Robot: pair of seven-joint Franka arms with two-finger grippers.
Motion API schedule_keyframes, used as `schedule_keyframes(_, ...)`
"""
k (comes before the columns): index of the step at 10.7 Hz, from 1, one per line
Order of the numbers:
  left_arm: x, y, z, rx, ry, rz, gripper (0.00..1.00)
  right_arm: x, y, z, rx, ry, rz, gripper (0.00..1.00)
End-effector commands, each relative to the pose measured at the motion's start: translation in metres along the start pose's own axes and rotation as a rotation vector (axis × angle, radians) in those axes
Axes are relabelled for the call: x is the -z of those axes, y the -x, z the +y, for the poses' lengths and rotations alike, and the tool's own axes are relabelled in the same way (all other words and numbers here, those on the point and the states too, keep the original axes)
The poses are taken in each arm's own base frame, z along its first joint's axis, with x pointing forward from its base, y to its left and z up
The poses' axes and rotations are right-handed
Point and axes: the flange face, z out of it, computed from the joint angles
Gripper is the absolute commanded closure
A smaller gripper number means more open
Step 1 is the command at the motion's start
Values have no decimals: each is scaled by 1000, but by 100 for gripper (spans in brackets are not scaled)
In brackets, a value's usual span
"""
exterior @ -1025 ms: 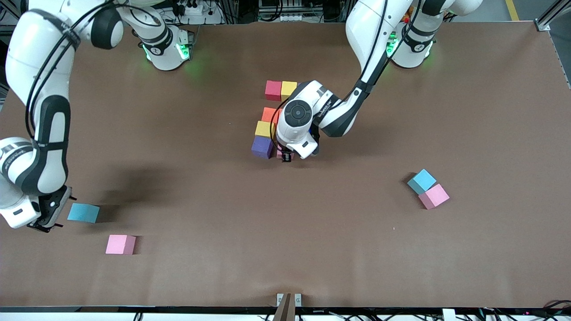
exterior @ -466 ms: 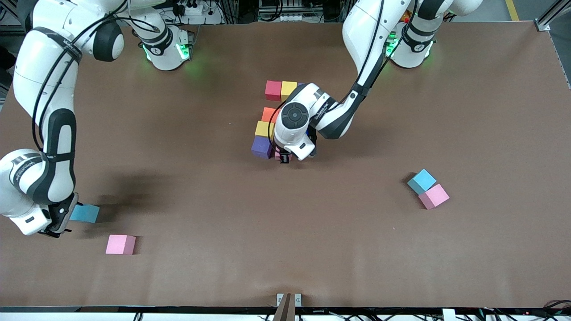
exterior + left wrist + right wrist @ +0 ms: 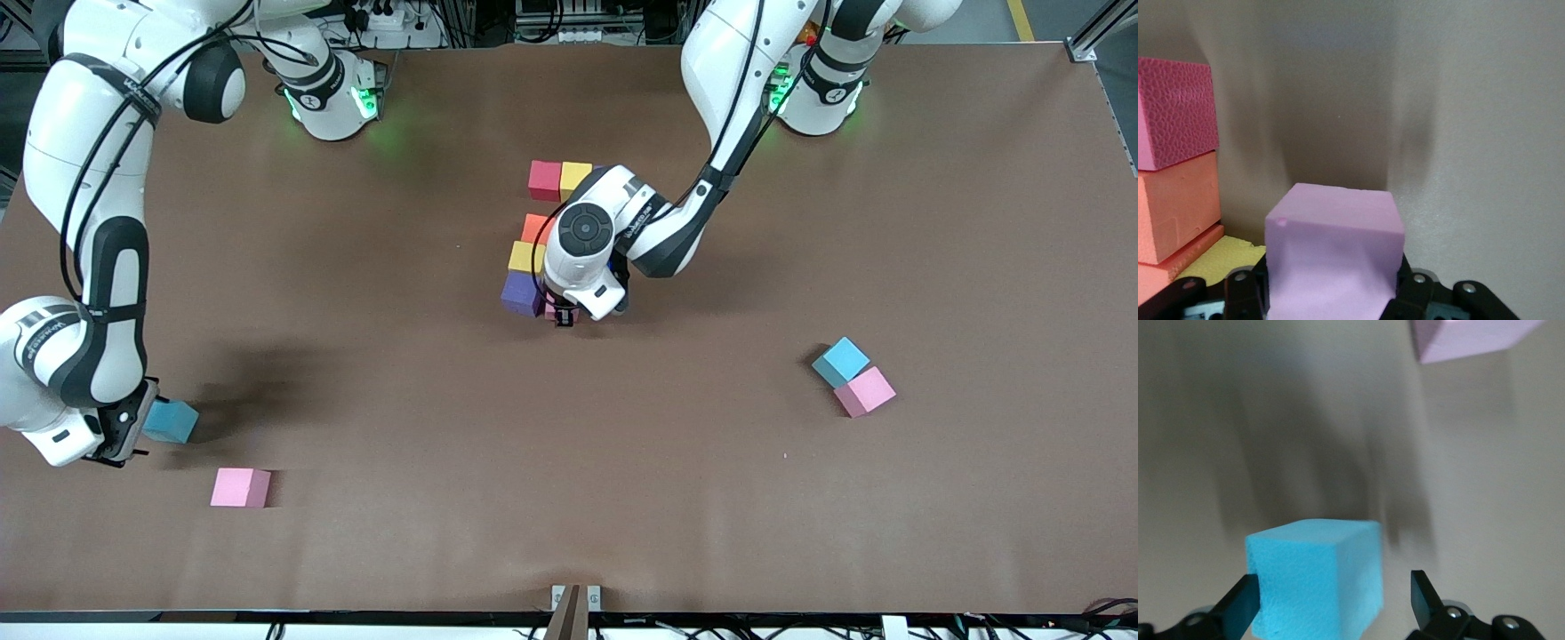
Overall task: Form number 2 with 11 blocks
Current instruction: 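Lower pink beside purple with the left gripper while the right gripper grasps cyan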
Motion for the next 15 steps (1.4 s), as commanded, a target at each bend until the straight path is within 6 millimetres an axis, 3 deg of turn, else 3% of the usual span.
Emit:
schedule_keyframes(1, -5, 9, 1, -10, 9, 9, 100, 5, -5, 6, -11, -26, -1, 0)
schedule_keyframes(11, -18, 16, -7, -65, 35, 36, 100, -12, 4, 4, -13, -40, 11, 0)
schedule_keyframes(12, -18, 16, -7, -65, 35, 36, 94, -12, 4, 4, 8, -40, 12, 23)
schedule_keyframes(13, -18, 16, -7, -65, 35, 36, 72, -10, -2, 5, 38, -37, 10, 51)
schedule_keyframes(14, -17, 16, -7, -68, 36, 35, 42, -8, -8, 7, 77, -33, 9, 69)
schedule_keyframes(15, -17, 17, -8, -94, 38, 38, 0, -4, -10, 8, 121, -28, 13, 75)
